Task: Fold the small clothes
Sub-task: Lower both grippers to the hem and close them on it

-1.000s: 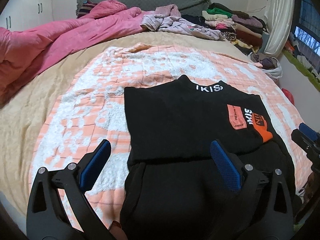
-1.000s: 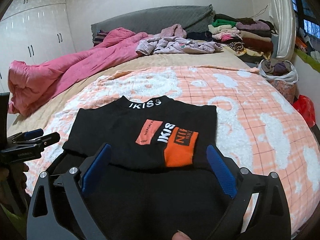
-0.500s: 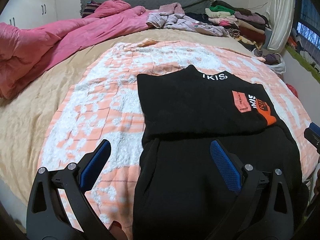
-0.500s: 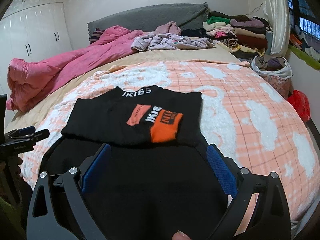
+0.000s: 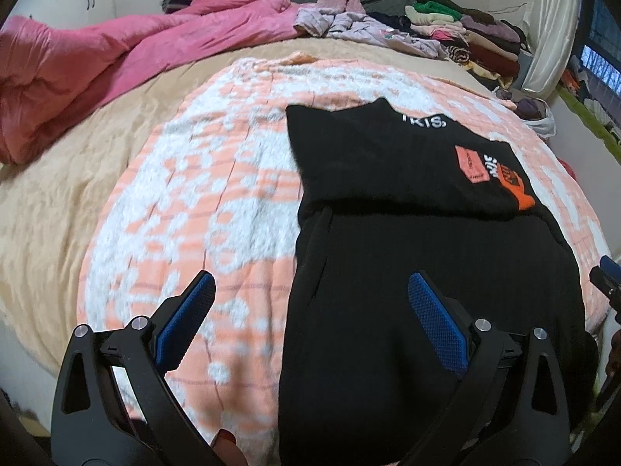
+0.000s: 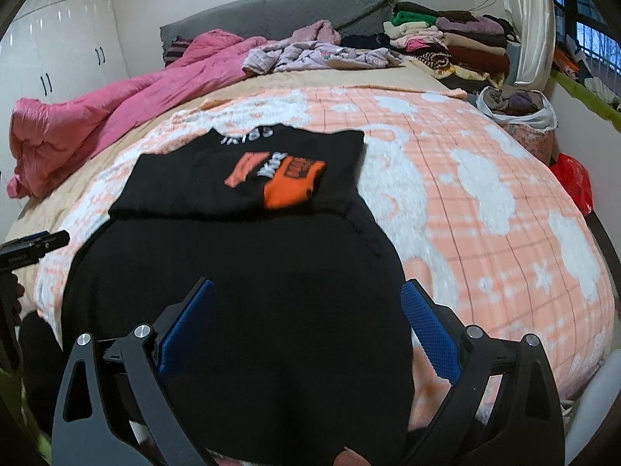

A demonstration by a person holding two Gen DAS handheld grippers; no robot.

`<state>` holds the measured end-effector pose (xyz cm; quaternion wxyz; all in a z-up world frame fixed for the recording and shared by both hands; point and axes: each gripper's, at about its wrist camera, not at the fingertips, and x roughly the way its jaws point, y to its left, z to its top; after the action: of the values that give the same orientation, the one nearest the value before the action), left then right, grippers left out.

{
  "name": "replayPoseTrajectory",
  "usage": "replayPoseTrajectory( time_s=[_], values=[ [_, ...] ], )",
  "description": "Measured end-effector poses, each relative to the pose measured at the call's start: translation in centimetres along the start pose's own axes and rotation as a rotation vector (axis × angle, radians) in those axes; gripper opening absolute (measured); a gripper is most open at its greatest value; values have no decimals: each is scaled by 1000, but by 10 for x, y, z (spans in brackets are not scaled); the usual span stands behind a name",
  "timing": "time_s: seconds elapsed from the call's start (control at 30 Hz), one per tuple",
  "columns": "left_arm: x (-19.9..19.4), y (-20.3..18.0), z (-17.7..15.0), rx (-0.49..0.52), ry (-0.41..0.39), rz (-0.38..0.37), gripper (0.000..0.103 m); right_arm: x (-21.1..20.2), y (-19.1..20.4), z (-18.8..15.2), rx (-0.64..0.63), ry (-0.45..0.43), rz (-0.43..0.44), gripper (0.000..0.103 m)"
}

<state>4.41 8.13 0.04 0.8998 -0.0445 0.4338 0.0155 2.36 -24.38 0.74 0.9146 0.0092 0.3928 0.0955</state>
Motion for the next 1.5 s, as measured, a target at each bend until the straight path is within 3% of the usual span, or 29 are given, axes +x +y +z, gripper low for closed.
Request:
replayPoseTrajectory(
  time_s=[0.3,0.43,0.67,0.97,1.0,1.03,1.2,1.27,1.33,1.5],
  values=[
    [2,16,-41,-30,66,-4,92,-1,-13,-29,15,60,10,96],
    [5,25,-61,-60,99,-12,80,0,-20,-39,32,87,21,96],
    [5,31,-83,-88,153,-71,49,-3,-36,-58,74,134,24,96],
    [3,17,-101,-37,190,-113,45,-9,-52,-81,94,174,16,95],
    [3,18,-102,-39,195,-116,45,-9,-54,-83,103,178,20,90],
    [3,18,-103,-41,200,-117,45,-9,-56,-85,111,182,28,76],
    [5,20,-111,-47,223,-127,51,-3,-56,-91,105,235,74,54],
    [5,21,-113,-53,228,-133,53,2,-56,-94,115,257,95,41],
    [6,23,-114,-64,236,-144,55,4,-54,-96,106,269,107,16],
    [7,28,-118,-95,258,-179,53,-9,-53,-91,108,220,188,7]
  ],
)
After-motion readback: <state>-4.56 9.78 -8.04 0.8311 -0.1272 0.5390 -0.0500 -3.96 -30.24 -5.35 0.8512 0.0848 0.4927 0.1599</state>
